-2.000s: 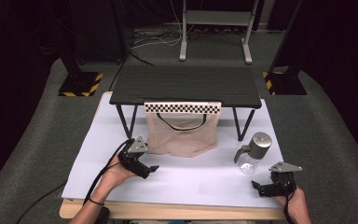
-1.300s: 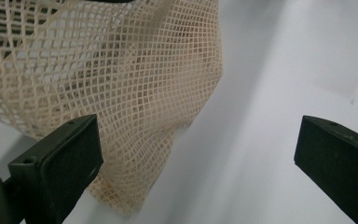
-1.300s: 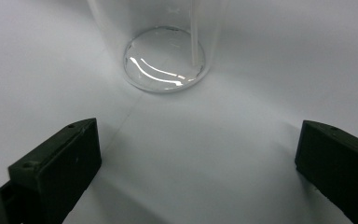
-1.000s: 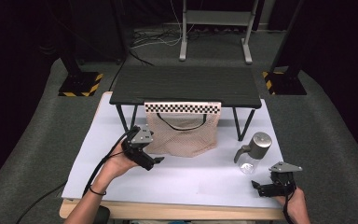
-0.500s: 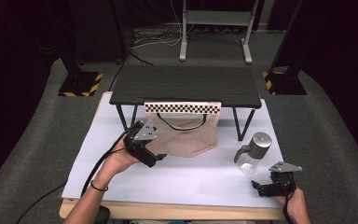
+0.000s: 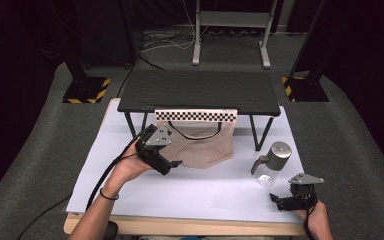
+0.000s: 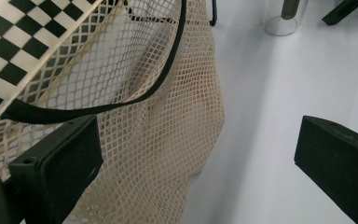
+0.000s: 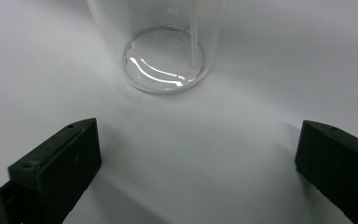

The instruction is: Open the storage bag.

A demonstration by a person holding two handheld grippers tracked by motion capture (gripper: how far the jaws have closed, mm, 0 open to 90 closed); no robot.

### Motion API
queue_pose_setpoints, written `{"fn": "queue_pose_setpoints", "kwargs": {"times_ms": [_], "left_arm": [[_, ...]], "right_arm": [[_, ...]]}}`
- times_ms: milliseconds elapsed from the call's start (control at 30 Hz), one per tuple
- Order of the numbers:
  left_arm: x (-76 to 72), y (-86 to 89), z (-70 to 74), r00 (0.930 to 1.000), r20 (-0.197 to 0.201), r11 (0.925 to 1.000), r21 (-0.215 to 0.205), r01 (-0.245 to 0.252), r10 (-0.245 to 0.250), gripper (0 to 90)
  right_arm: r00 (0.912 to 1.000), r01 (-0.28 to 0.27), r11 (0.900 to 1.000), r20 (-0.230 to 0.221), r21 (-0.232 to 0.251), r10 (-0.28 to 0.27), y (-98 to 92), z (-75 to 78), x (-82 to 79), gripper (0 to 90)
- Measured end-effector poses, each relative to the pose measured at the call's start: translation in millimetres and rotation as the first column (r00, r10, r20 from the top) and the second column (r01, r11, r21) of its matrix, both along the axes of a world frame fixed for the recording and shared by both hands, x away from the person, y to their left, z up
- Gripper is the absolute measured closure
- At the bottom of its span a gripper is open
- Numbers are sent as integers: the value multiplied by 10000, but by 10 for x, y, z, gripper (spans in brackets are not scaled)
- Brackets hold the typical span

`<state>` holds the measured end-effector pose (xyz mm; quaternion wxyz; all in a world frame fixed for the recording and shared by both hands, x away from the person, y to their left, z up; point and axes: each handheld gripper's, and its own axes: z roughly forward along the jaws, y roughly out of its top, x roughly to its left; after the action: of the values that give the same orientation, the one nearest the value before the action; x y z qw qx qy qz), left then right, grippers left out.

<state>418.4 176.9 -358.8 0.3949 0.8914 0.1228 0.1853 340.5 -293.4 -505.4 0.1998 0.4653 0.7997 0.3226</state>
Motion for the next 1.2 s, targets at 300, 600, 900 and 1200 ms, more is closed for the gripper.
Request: {"fn": "queue_pose_setpoints", "kwargs": {"times_ms": [300,600,900,1200], "left_arm": [[36,-74,76,9995,218,9998,27,206,-206,2],[47,-138,83,9985,311,9987,245,453,-461,2],[49,-179,110,9967,508,9977,282,619,-633,2],[86,-222,109,9958,530,9965,405,731,-752,2]], "right_arm": [[10000,-5,10000,1,5,5,0,0,1,0],[10000,-7,10000,5,1,7,0,0,0,0],[10000,-9,10000,15,-3,9,0,-1,0,0],[10000,-2,10000,6,7,2,1,-1,-1,0]]}}
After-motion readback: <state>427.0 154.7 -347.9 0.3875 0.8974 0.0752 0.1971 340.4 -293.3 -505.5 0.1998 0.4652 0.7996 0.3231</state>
